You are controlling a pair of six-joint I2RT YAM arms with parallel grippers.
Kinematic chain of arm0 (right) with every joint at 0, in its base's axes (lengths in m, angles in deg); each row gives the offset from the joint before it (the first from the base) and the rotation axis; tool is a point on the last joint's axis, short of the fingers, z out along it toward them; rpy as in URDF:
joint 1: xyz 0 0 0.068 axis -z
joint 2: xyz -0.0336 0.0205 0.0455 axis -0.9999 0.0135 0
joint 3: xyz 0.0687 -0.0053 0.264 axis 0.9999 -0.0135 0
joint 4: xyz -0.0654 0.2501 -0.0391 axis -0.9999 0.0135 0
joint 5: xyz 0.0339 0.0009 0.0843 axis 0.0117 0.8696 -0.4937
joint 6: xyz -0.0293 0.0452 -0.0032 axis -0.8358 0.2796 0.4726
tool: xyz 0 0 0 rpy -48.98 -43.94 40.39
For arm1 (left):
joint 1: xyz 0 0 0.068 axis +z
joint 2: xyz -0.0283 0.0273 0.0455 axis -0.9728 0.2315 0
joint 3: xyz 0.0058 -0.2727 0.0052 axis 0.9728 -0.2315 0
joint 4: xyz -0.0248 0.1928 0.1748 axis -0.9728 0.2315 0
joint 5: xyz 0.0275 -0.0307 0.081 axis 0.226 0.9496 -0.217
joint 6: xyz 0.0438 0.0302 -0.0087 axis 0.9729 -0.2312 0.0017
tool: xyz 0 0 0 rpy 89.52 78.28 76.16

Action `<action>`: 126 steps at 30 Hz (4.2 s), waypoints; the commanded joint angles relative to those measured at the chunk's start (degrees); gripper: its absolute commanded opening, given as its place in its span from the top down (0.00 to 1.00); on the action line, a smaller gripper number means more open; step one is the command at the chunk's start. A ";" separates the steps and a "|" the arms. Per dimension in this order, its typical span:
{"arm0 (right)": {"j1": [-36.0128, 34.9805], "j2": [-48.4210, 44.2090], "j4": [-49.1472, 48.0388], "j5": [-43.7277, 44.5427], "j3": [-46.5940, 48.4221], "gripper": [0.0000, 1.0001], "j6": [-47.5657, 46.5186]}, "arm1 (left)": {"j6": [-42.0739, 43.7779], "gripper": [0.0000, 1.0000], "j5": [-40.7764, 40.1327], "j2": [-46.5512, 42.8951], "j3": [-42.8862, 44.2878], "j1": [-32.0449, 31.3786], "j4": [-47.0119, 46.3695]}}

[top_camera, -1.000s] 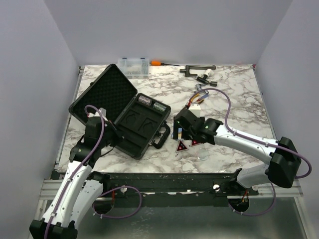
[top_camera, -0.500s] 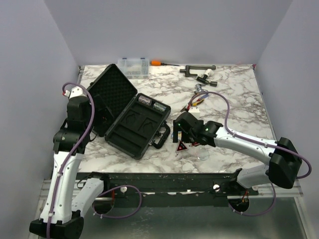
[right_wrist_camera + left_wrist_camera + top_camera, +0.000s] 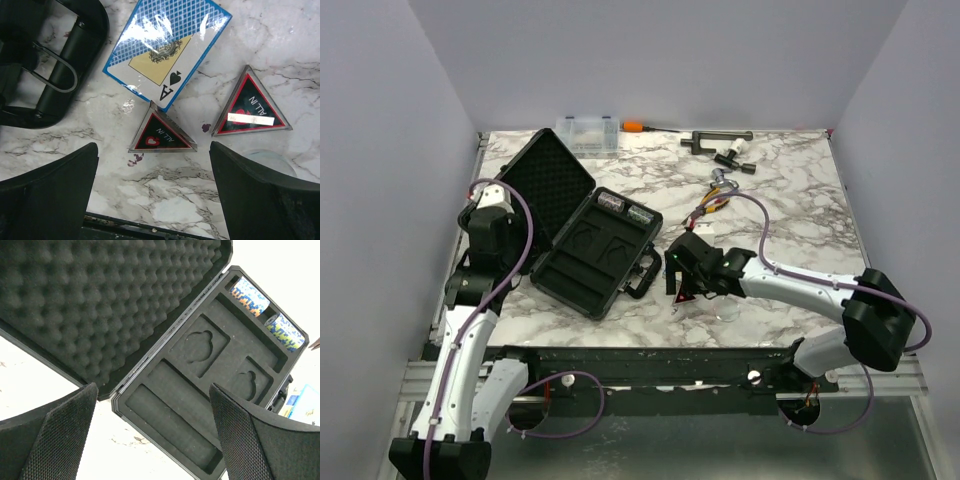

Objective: Pack up texas hold em set

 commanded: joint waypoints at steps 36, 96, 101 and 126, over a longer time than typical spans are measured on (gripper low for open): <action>6.37 27.89 11.74 10.02 22.25 0.05 15.93 | 3.73 0.11 27.18 -8.24 -11.37 -7.14 -16.68; 6.95 -1.00 1.08 -5.91 22.13 0.57 13.82 | -27.37 0.26 37.27 16.25 -9.92 -28.62 -47.58; 6.90 -2.61 1.32 -6.73 21.57 0.57 13.99 | -28.18 0.32 33.82 18.66 -8.46 -28.84 -46.81; 6.86 -7.28 2.63 -6.28 20.81 0.30 14.15 | -26.83 1.00 33.79 22.77 -5.06 -32.95 -46.63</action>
